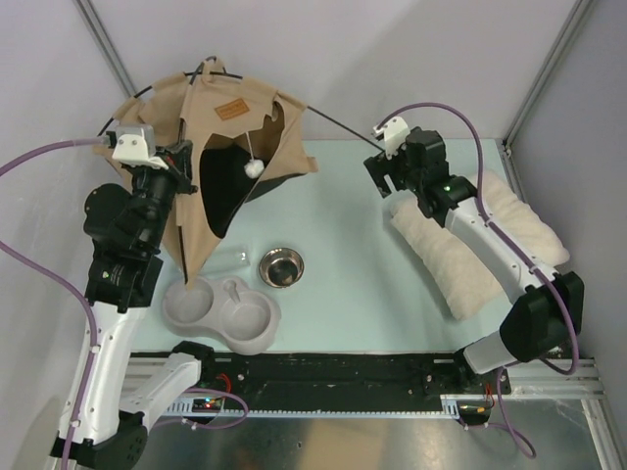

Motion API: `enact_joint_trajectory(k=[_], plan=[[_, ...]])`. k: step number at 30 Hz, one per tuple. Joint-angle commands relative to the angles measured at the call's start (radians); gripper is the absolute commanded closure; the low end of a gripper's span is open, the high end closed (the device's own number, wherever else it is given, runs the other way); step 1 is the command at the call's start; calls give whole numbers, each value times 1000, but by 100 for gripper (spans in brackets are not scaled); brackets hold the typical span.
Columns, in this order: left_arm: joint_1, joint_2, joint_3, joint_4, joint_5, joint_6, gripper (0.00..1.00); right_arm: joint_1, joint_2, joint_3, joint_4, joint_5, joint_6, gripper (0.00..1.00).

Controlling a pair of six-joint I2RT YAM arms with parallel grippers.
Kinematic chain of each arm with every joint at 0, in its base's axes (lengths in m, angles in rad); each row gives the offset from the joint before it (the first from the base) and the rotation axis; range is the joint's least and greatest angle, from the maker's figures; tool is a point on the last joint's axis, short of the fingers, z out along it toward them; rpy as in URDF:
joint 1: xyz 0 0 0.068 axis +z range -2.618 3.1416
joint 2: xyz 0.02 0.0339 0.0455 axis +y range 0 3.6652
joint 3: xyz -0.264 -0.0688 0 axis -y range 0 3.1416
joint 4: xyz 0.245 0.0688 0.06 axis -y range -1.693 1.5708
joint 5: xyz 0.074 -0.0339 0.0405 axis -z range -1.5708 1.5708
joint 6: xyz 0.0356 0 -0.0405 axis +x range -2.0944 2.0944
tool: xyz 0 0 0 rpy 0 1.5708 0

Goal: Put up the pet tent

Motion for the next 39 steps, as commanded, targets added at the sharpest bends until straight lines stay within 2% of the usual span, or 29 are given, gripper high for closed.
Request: enact_joint_trajectory(k=[1,6,18,29,34,39], plan=[[11,-14,84,192,29,-49,100,-1,-71,11,63,7,34,5],[12,-22,59,196,46,-54,100,12,-148,25,75,-31,69,1],[16,27,-29,273,391,-86,100,-28,-507,88,43,-378,310,0],[32,176,-103,479,642,-227,100,-44,-635,85,-8,-458,450,1],[110,275,-123,575,742,-304,100,-44,-648,57,-28,-460,490,1],[257,319,-182,689,814,-412,100,-44,-664,37,-38,-461,516,1]])
